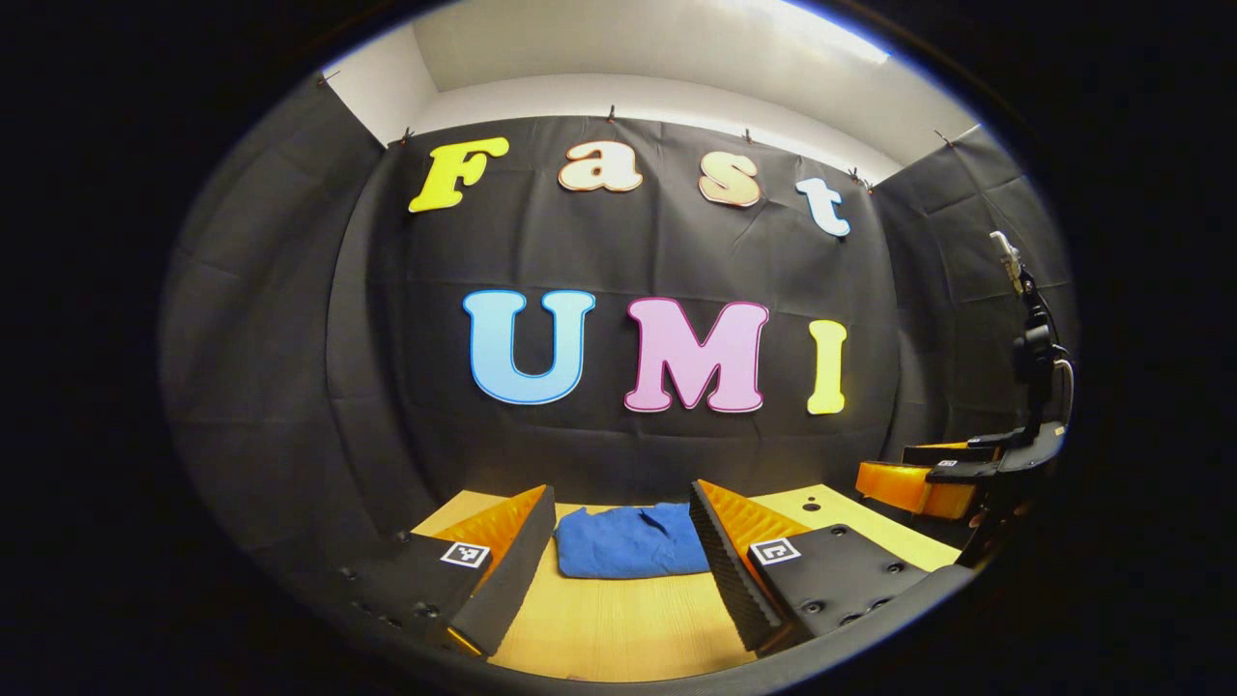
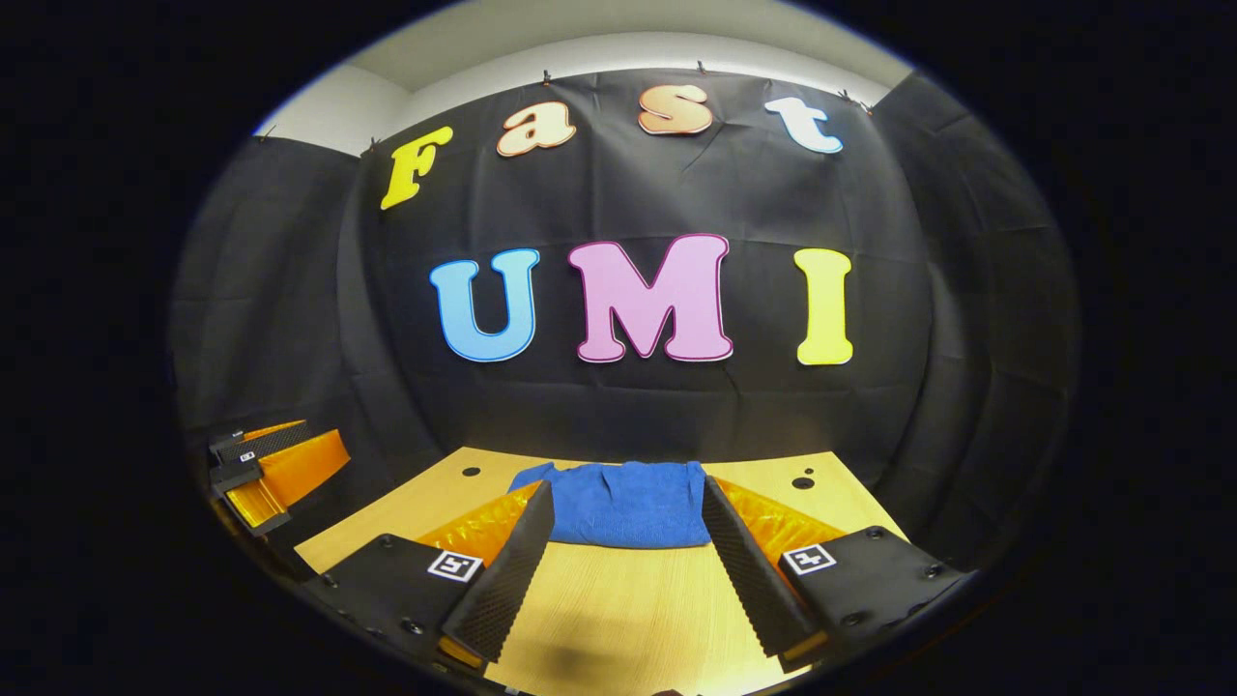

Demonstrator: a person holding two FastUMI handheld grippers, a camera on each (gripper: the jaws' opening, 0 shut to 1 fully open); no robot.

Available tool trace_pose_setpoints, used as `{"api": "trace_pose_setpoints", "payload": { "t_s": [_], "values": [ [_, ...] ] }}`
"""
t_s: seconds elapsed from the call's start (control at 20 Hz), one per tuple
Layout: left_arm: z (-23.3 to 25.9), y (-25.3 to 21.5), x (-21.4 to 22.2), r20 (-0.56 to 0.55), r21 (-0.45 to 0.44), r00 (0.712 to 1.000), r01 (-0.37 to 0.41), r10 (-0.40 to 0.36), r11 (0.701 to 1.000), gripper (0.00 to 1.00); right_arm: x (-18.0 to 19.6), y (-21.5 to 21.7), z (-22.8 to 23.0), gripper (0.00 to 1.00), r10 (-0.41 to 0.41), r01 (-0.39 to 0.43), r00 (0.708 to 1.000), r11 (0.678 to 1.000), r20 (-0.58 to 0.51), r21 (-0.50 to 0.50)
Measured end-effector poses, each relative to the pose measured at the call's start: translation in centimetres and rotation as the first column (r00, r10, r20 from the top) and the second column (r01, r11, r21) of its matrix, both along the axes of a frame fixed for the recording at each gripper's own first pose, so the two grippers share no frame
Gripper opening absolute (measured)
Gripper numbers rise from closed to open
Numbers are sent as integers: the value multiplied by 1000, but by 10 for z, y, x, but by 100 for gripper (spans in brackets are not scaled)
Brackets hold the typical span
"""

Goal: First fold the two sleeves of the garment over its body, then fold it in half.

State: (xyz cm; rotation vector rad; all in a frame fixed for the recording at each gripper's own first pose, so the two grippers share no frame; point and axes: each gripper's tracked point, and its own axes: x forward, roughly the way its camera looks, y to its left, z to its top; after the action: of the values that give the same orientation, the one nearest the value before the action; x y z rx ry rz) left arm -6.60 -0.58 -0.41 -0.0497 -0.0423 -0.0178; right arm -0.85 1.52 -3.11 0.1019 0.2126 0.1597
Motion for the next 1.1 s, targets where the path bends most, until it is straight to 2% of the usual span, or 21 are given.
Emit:
{"api": "trace_pose_setpoints", "payload": {
  "t_s": [0.2, 0.45, 0.85, 1.1],
  "values": [
    [6, -1, -7, 14, 26, 1000, -13, 12, 1000, 80, -3, 0, 9, 97, 0, -1, 1000, 1000, 17, 18],
    [7, -8, -19, 15, 1, 1000, -8, 8, 1000, 80, -15, 1, 15, 96, 22, -22, 999, 1000, 36, 6],
    [5, 0, -26, 9, -44, 998, -54, 55, 998, 80, -26, 9, 13, 96, 79, -78, 996, 997, 32, -21],
    [8, 7, -30, 3, -22, 996, -85, 85, 996, 80, -19, 11, 22, 97, 89, -90, 994, 996, 57, 7]
  ]
}}
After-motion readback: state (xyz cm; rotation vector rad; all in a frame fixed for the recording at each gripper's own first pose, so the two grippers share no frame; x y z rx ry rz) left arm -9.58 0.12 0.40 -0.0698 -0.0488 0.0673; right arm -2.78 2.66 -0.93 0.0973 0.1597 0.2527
